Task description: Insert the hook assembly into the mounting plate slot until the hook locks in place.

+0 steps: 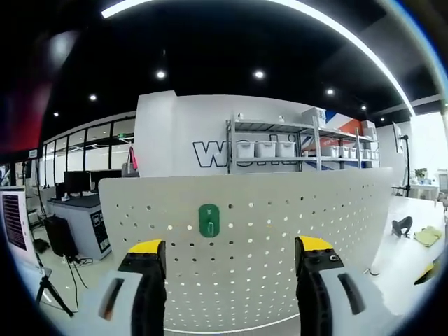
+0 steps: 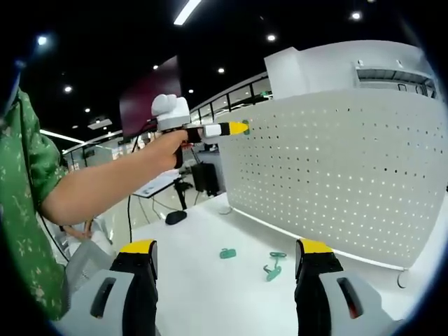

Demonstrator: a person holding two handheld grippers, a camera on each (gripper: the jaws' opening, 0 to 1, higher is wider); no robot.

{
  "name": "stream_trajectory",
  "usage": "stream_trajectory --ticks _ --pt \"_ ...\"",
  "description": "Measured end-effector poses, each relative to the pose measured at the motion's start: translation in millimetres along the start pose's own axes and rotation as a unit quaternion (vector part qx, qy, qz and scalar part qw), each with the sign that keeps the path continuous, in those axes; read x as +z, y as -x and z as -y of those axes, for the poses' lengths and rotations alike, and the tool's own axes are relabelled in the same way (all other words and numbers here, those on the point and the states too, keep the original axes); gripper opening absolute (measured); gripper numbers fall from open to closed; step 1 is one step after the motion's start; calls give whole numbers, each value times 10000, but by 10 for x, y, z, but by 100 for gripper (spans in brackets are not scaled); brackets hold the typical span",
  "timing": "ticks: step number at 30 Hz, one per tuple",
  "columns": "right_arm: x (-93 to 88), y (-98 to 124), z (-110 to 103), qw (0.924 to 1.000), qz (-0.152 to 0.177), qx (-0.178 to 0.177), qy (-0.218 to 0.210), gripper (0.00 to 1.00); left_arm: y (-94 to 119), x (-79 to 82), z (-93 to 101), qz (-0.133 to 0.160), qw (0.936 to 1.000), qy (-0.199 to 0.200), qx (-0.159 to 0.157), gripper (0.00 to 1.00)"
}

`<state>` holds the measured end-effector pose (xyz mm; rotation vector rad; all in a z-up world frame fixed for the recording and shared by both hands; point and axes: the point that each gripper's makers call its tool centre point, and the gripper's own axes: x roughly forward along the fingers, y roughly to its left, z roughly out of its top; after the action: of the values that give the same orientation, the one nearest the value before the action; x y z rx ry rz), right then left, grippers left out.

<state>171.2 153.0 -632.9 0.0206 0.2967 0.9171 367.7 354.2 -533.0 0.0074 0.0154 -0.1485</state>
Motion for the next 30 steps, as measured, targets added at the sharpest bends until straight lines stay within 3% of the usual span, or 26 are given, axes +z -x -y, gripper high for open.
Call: stream_trajectory --ticks 30 --pt "34 72 -141 9999 67 13 89 82 567 -297 158 -235 9996 68 -133 76"
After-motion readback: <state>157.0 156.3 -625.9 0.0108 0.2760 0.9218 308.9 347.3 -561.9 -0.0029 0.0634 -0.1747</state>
